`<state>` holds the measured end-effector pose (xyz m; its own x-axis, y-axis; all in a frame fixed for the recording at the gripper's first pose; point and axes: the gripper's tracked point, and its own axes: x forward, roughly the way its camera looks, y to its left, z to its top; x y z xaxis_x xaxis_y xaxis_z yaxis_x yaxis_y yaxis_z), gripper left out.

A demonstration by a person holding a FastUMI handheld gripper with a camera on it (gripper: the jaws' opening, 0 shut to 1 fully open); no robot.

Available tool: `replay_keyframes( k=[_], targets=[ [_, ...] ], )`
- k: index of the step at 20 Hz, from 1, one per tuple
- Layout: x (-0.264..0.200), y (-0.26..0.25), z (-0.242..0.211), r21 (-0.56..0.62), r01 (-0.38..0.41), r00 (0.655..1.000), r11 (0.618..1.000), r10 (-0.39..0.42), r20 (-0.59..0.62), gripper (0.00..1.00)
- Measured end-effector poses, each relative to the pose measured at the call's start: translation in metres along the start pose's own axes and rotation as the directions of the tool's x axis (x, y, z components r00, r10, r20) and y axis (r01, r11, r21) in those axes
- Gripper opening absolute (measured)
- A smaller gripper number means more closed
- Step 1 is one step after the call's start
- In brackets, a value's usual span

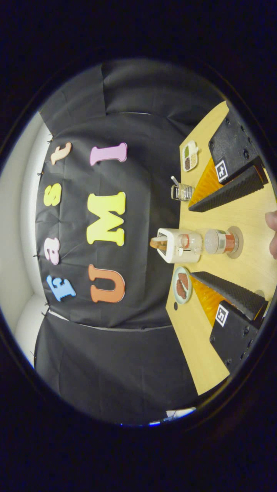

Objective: Take the bottle from table, then pour the juice into the cup, finally place the bottle on the coaster

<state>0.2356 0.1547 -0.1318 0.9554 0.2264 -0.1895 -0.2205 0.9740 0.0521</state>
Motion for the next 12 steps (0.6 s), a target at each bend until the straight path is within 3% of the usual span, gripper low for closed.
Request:
replay_keyframes(
  k=[7, 12],
  targets=[
    [-0.091, -0.005, 0.073, -0.073, 0.055, 0.994, 0.996, -0.048, 0.098, 1.0],
    [-0.143, 0.003, 0.085, -0.071, 0.075, 0.988, 0.995, -0.065, 0.143, 0.99]
  ],
)
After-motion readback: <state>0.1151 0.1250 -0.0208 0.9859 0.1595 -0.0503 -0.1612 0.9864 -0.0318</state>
